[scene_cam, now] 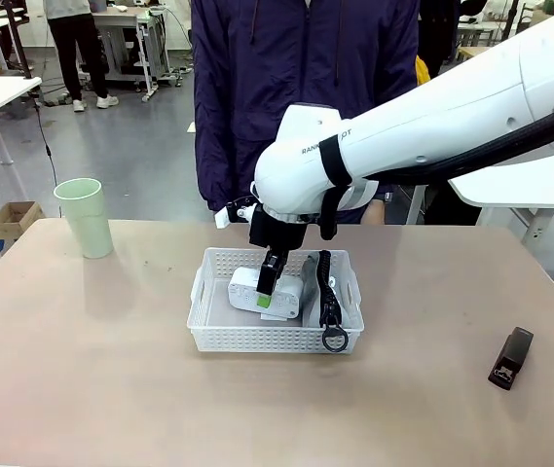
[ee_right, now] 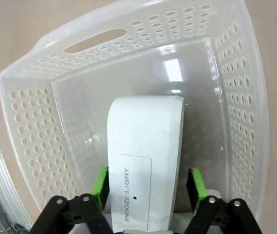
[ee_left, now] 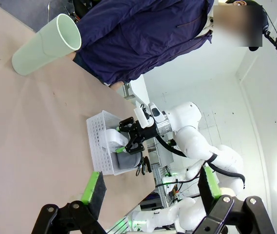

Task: Efficiently arrange items inside the basket to fit them all.
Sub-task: Pick up the Digital clock and place it inside the Organizing basket.

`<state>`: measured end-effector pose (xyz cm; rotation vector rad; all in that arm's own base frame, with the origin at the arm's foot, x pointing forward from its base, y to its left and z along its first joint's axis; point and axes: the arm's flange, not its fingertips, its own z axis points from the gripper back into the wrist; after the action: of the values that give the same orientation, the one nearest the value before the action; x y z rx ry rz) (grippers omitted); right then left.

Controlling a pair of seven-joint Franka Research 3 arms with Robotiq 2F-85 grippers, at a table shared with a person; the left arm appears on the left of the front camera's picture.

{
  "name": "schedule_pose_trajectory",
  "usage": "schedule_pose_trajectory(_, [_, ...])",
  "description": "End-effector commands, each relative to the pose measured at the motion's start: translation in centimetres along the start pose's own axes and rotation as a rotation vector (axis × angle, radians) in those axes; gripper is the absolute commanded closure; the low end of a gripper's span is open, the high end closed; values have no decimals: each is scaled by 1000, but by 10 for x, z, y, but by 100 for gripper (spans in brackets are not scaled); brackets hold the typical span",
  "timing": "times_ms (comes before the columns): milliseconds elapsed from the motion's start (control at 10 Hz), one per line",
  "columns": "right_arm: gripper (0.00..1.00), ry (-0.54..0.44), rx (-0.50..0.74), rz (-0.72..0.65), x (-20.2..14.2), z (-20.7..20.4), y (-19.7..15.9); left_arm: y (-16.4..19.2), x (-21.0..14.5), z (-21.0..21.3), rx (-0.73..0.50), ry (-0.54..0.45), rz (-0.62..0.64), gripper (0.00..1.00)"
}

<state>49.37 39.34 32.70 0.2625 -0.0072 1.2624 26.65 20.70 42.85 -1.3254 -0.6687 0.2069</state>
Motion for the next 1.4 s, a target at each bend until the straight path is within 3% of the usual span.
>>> schedule_pose_trajectory(0, [0, -41, 2, 34, -11, 2, 6, -1, -1, -1, -21, -11, -20, 0])
schedule_pose_trajectory(300, [0, -74, -16, 34, -25, 24, 17, -1, -1, -1, -21, -11, -20, 0])
schedule_pose_trajectory(600, [0, -214, -19, -20, -85, 101, 52, -1, -1, -1, -21, -11, -20, 0])
schedule_pose_trajectory(700, [0, -276, -22, -147, -121, 130, 50, -1, -1, -1, -21, -11, -20, 0])
schedule_pose_trajectory(800, [0, -377, 70, -234, -168, 154, 43, -1, -1, -1, -21, -11, -20, 0])
schedule_pose_trajectory(1300, [0, -847, 376, -570, -414, 191, 22, -1, -1, -1, -21, -11, -20, 0])
